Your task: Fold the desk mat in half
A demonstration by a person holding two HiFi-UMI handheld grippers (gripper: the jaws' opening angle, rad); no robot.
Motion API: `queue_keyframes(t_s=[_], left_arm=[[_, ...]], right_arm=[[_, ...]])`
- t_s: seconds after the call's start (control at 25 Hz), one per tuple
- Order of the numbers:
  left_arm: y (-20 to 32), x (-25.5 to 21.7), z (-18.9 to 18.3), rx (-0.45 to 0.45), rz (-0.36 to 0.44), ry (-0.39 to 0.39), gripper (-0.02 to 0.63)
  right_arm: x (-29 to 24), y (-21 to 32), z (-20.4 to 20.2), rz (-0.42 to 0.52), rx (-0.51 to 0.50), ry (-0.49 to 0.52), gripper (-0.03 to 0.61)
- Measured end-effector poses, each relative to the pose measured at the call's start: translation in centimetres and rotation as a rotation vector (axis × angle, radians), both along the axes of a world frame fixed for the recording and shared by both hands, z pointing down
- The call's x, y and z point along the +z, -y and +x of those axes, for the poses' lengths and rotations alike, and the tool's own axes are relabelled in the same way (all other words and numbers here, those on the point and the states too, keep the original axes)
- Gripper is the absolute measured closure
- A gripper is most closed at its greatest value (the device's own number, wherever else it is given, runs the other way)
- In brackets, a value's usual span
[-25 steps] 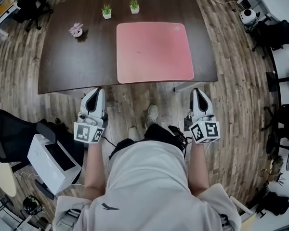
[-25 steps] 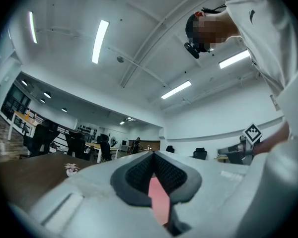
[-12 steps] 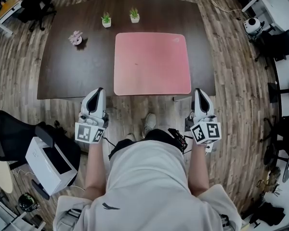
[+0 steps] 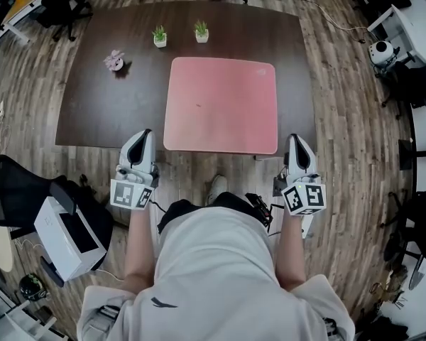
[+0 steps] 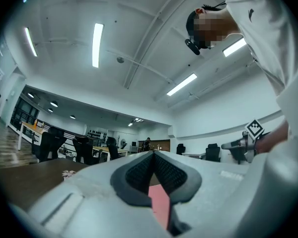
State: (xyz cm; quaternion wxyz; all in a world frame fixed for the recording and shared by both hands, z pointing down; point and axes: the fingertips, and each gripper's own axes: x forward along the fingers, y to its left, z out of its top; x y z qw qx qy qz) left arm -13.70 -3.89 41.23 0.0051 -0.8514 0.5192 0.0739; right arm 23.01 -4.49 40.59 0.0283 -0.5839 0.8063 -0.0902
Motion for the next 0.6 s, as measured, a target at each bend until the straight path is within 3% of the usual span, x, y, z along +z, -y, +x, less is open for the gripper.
queue_keyframes(t_s=[0.2,0.6], left_arm=[[1.1,-0.3,0.1,-0.057,-0.004,0.012,0.609],[4.1,0.2,-1.1,-0.072,-0.021,0.022,0.609]], right_arm=[[0.3,1.8,0.8,-0.003,-0.05,-0.081,0.577],[0.7,5.7,1.2,-0.009,-0.029,-0.073,0.577]])
